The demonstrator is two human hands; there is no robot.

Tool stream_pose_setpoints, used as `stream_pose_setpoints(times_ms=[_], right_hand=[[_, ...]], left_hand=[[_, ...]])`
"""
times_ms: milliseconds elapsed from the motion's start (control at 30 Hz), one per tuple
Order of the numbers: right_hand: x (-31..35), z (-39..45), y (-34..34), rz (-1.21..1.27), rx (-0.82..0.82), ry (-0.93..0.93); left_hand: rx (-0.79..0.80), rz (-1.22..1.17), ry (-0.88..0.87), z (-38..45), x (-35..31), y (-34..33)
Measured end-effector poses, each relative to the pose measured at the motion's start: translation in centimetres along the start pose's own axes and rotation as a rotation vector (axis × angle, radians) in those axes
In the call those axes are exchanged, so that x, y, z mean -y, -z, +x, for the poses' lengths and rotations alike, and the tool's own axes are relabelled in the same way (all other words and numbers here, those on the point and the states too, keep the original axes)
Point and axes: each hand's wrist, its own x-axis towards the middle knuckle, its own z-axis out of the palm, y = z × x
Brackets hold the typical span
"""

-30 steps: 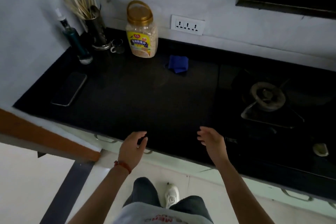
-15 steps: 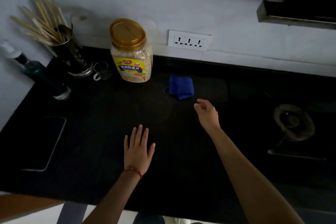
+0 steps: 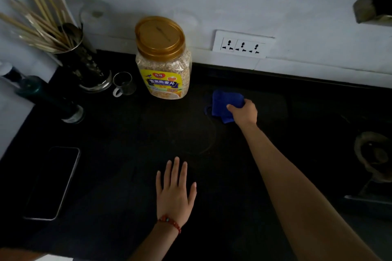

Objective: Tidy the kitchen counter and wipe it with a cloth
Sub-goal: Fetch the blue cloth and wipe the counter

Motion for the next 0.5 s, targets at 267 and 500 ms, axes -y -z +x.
stream_pose_setpoints(times_ms=[267, 500], right_hand=[[-1.1, -4.2, 0.9, 0.118, -0.09, 0.038], [-6.8, -11.8, 5.0, 0.135, -0.14, -0.032]], left_hand=[[-0.037, 0.026, -0.029, 0.2, 0.1, -0.2], [-0.055, -0.028, -0.076, -0.1, 0.5, -0.5]])
